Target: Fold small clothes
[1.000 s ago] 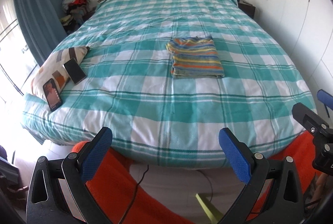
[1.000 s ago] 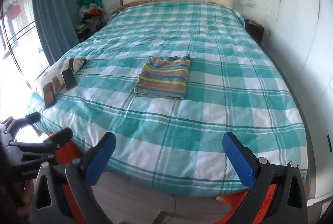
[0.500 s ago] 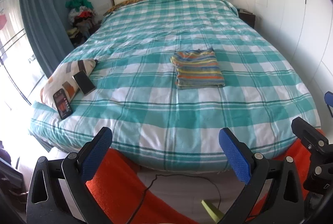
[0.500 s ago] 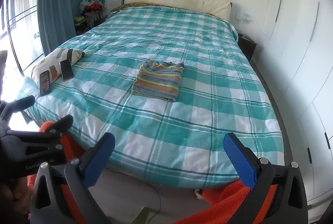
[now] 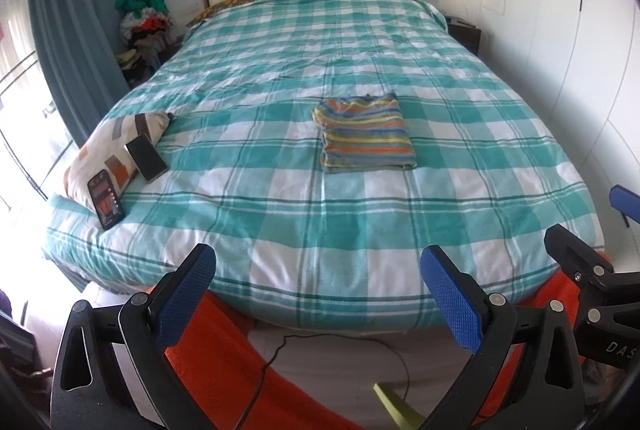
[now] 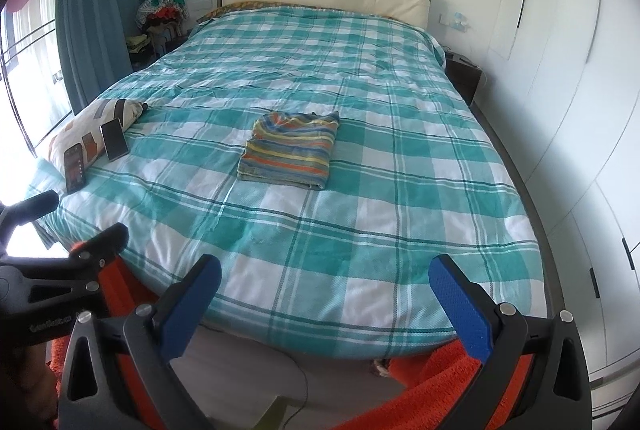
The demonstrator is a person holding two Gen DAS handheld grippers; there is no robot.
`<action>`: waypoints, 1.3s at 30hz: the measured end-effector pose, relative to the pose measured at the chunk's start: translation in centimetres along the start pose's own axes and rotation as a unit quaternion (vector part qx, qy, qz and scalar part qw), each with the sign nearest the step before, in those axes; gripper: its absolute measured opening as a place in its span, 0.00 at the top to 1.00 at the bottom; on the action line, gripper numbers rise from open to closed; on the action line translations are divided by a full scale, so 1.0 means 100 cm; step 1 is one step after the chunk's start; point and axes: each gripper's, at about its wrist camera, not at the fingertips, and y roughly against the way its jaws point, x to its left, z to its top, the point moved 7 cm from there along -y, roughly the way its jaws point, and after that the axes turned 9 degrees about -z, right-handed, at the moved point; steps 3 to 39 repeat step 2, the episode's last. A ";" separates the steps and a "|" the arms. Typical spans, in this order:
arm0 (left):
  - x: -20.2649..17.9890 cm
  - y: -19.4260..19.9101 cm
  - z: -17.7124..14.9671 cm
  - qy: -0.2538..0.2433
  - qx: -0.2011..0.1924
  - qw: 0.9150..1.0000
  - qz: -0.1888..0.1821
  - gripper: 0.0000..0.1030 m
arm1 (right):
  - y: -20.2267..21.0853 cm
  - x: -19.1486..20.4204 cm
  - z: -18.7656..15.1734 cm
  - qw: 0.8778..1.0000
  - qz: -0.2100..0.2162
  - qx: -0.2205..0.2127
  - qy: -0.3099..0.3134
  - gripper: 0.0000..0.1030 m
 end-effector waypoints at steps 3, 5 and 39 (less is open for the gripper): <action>-0.001 0.003 0.002 -0.005 -0.010 1.000 0.009 0.01 | -0.002 -0.002 0.001 1.000 -0.001 0.000 -0.002 0.01; -0.001 0.003 0.002 -0.005 -0.010 1.000 0.009 0.01 | -0.002 -0.002 0.001 1.000 -0.001 0.000 -0.002 0.01; -0.001 0.003 0.002 -0.005 -0.010 1.000 0.009 0.01 | -0.002 -0.002 0.001 1.000 -0.001 0.000 -0.002 0.01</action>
